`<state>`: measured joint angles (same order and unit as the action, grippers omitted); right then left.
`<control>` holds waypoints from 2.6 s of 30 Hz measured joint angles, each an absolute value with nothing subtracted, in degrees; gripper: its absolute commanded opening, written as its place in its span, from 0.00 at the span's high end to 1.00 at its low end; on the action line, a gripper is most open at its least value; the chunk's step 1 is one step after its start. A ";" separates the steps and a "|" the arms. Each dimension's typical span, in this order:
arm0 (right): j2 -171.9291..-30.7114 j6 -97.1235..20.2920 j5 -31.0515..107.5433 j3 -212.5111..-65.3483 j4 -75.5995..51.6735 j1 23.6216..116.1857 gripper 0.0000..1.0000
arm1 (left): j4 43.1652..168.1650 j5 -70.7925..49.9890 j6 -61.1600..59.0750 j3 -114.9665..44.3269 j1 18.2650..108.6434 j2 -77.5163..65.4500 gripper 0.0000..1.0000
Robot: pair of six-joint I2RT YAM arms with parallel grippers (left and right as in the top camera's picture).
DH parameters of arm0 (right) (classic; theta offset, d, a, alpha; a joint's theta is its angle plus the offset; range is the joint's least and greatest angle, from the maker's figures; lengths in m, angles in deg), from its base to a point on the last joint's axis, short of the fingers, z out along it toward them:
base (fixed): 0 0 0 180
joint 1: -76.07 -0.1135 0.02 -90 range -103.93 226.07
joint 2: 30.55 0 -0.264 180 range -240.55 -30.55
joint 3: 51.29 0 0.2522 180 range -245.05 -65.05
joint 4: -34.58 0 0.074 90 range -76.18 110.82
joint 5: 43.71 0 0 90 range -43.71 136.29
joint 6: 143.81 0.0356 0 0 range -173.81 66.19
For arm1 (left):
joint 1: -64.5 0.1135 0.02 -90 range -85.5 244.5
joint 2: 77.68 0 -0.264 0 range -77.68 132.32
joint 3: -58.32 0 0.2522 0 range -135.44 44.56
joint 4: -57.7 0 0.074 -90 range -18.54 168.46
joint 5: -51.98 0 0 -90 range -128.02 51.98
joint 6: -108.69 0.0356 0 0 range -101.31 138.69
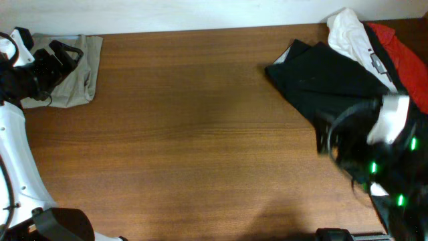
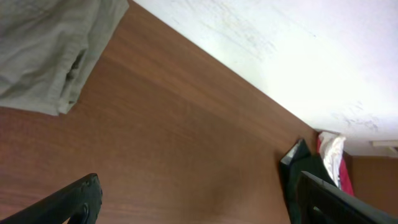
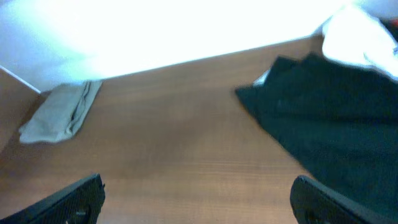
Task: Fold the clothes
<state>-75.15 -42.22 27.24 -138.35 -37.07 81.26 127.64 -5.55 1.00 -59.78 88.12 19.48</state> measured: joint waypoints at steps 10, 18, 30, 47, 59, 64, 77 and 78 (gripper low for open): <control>-35.45 -39.84 29.58 -85.35 2.45 76.27 0.01 | 127.64 -5.40 1.18 -59.69 88.12 19.42 0.01; -31.43 -37.28 37.56 -73.22 19.22 74.20 0.01 | 127.64 -5.40 1.18 -59.69 88.12 19.40 0.01; -31.21 -36.10 42.91 -65.65 26.56 73.22 0.01 | 127.62 -5.37 1.15 -59.69 88.12 19.40 0.01; -31.21 -36.01 43.50 -65.65 16.90 73.22 0.01 | 127.64 -5.40 1.18 -59.69 88.12 19.40 0.01; -31.21 -35.99 43.50 -65.65 16.88 73.22 0.01 | 133.54 -7.01 1.20 -59.67 88.12 19.40 0.01; -31.17 -36.01 43.50 -65.65 16.81 73.22 0.01 | 126.77 -22.64 1.24 -45.22 78.52 5.63 0.01; -31.10 -35.97 43.52 -65.65 16.86 73.24 0.01 | 75.08 -33.13 5.68 29.40 68.36 -53.71 0.01; -31.13 -35.97 43.52 -65.65 16.83 73.24 0.01 | 71.73 -33.37 5.68 31.93 68.36 -55.48 0.01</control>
<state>-31.13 -35.97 43.52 -65.65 16.83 73.24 71.73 -33.37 5.68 31.93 68.36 -55.48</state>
